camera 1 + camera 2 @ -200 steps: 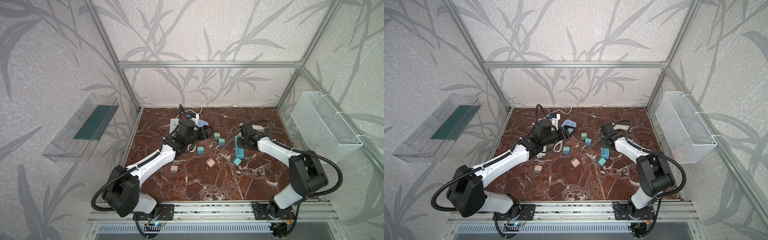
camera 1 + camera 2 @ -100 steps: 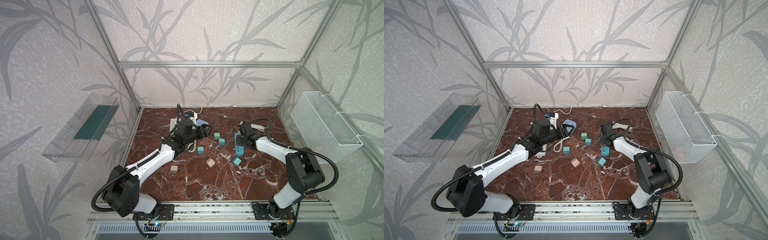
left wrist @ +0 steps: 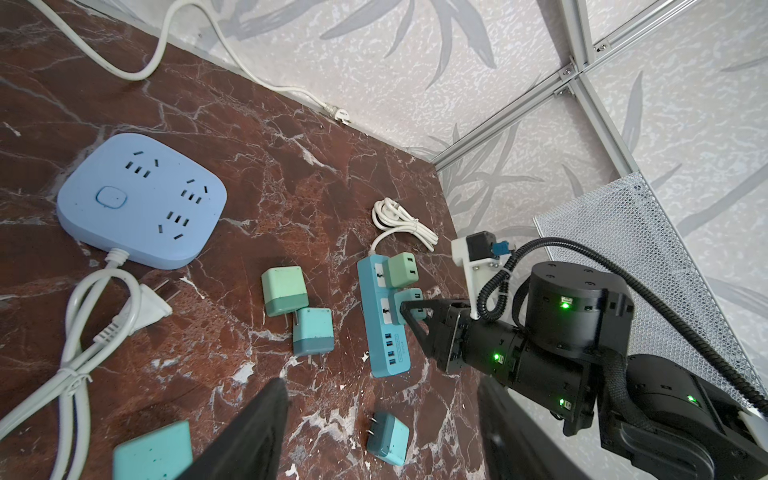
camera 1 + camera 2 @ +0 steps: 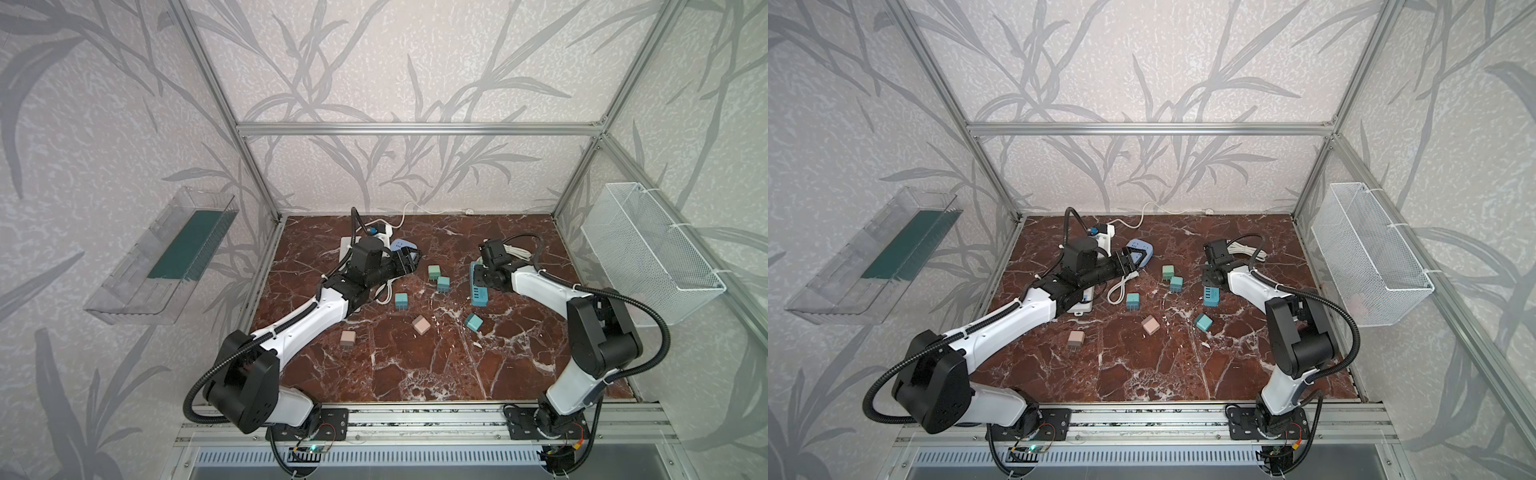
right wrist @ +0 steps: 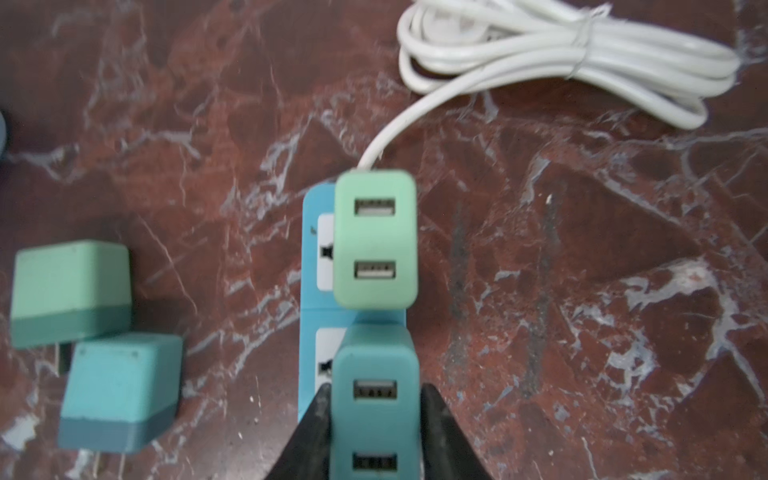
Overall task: Insert the plug
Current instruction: 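Lower the teal adapter into the strip socket beside the mint adapter with the right gripper, then open the right gripper to release the plugged teal adapter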
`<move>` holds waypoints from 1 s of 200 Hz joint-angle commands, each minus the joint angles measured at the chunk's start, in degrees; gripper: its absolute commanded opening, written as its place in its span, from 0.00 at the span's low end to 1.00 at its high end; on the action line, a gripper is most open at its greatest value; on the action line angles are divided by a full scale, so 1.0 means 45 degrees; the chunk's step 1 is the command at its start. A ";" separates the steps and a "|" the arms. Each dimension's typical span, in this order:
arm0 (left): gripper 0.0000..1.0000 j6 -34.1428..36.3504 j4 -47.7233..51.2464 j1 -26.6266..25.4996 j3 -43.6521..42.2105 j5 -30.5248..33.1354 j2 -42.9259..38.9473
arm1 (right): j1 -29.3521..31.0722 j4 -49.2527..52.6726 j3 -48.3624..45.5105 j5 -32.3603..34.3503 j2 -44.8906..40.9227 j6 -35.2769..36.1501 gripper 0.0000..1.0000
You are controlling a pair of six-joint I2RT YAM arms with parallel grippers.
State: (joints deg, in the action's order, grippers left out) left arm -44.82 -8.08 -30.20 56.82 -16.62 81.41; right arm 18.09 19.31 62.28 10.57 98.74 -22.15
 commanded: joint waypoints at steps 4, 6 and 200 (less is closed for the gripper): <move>0.73 -0.0060 -0.0574 0.0108 -0.0205 -0.0255 -0.0221 | -0.0074 0.1855 0.0552 -0.0625 -0.0774 0.0288 0.53; 0.73 -0.0060 -0.0609 0.0108 -0.0214 -0.0282 -0.0220 | -0.0074 0.1933 0.0646 -0.0619 -0.0830 0.0302 0.54; 0.72 0.0044 -0.0686 0.0143 -0.0206 -0.0402 -0.0219 | -0.1260 0.3203 0.2154 -0.0473 0.0704 0.0831 0.48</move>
State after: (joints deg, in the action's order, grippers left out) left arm -44.77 -9.93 -29.91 56.40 -18.13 81.38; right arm 12.84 31.22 74.26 8.08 101.75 -18.55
